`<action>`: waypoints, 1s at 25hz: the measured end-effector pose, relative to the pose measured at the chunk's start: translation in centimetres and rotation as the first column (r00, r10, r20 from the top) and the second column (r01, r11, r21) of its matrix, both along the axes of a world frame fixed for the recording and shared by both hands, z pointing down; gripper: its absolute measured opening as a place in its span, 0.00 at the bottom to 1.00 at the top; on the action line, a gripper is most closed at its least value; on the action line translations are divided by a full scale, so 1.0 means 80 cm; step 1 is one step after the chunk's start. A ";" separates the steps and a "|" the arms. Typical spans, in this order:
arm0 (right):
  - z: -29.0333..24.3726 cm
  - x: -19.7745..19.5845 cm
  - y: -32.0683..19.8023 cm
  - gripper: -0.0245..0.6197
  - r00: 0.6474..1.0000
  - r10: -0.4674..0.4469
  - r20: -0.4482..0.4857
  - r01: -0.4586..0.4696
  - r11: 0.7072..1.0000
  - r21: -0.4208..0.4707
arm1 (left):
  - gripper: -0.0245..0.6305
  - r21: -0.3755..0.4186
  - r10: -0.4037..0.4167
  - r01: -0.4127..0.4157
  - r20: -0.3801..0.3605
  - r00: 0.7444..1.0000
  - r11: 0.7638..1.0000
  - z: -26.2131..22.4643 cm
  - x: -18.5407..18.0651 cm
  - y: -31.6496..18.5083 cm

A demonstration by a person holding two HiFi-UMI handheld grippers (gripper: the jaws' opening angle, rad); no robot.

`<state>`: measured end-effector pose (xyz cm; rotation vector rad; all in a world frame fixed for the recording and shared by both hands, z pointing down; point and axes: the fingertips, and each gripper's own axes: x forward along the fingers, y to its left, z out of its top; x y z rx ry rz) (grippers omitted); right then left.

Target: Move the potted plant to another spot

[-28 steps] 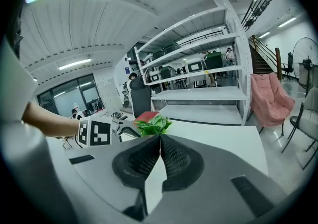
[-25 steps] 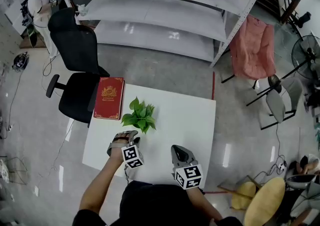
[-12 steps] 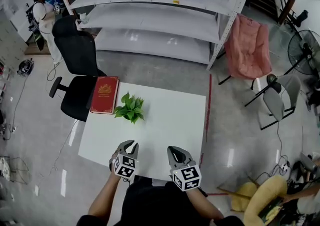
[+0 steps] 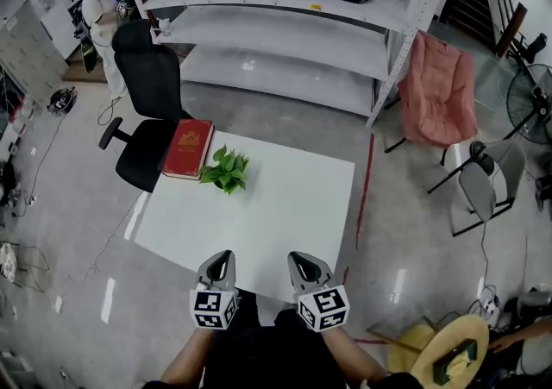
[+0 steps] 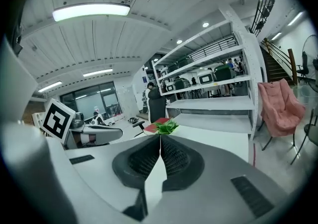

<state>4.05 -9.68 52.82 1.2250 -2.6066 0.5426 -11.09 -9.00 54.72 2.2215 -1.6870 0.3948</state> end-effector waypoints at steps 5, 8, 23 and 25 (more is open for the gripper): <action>-0.017 -0.015 0.015 0.06 1.000 -0.023 0.000 0.023 0.999 0.029 | 0.07 0.164 -0.076 0.074 0.005 0.997 0.984 -0.068 -0.004 0.024; -0.022 -0.029 0.023 0.06 1.000 -0.009 0.005 0.008 0.999 0.035 | 0.07 0.229 -0.081 0.083 -0.016 0.997 0.970 -0.092 -0.011 0.032; -0.024 -0.067 0.030 0.06 0.993 0.117 0.021 -0.118 0.992 0.039 | 0.07 0.227 -0.015 0.033 -0.080 0.997 0.973 -0.084 -0.050 0.034; -0.025 -0.069 0.031 0.06 0.992 0.128 0.020 -0.129 0.991 0.039 | 0.07 0.219 -0.017 0.036 -0.088 0.996 0.975 -0.083 -0.054 0.034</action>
